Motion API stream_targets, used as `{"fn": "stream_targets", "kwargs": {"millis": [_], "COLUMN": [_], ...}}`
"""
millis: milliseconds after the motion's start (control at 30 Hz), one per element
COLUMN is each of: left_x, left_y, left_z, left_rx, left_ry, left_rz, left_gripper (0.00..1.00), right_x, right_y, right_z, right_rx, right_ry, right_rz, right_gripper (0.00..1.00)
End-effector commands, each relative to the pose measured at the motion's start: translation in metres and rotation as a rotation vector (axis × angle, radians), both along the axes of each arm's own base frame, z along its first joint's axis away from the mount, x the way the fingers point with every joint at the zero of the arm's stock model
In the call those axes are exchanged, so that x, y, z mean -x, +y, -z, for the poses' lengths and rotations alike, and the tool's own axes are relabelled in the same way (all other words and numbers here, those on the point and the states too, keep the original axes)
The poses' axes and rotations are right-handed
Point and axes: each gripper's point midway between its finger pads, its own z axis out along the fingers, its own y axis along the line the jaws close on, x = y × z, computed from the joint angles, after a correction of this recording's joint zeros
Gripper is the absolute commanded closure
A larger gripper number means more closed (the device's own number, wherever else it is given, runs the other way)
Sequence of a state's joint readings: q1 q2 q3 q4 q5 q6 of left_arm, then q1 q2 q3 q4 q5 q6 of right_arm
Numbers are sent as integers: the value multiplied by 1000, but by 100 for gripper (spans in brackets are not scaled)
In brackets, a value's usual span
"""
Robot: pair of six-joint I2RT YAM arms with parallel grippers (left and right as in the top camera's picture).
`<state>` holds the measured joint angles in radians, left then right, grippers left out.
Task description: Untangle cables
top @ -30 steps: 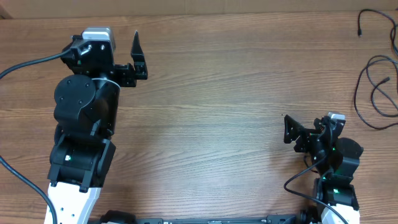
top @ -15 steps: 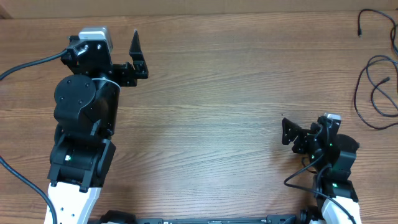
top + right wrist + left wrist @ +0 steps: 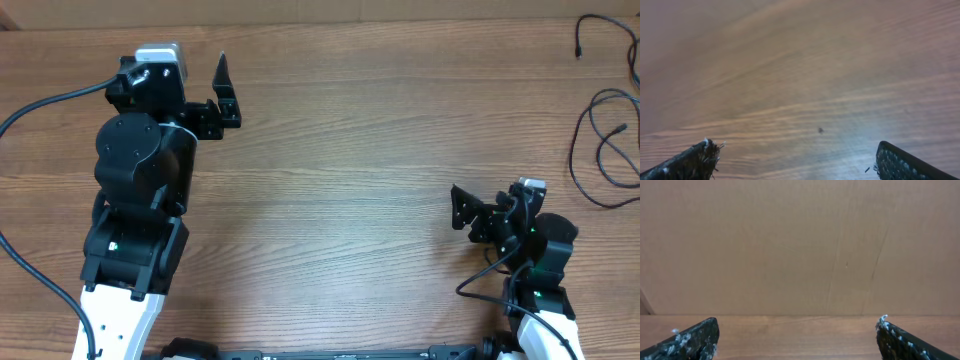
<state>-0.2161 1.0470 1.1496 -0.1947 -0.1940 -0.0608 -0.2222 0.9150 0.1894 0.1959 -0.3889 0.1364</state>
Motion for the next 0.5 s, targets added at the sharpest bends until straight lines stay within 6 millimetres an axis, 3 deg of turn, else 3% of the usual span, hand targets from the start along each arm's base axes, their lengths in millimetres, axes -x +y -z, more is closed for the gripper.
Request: {"fn": "stream_targets", "kwargs": {"millis": [0, 200, 467], "left_x": [-2, -1, -1], "left_y": [-3, -2, -2], "left_z": [7, 10, 10], "left_rx": [9, -45, -45], "left_ry": [18, 28, 27], "left_rz": [11, 13, 9], "left_gripper": [0, 0, 0], "right_x": [-5, -2, 17], "right_y": [14, 15, 16], "right_z": [-31, -70, -118], "right_rx": [-17, 2, 53], "right_ry": [-106, -236, -405], "right_rz": [-88, -91, -70], "right_gripper": [0, 0, 0]}}
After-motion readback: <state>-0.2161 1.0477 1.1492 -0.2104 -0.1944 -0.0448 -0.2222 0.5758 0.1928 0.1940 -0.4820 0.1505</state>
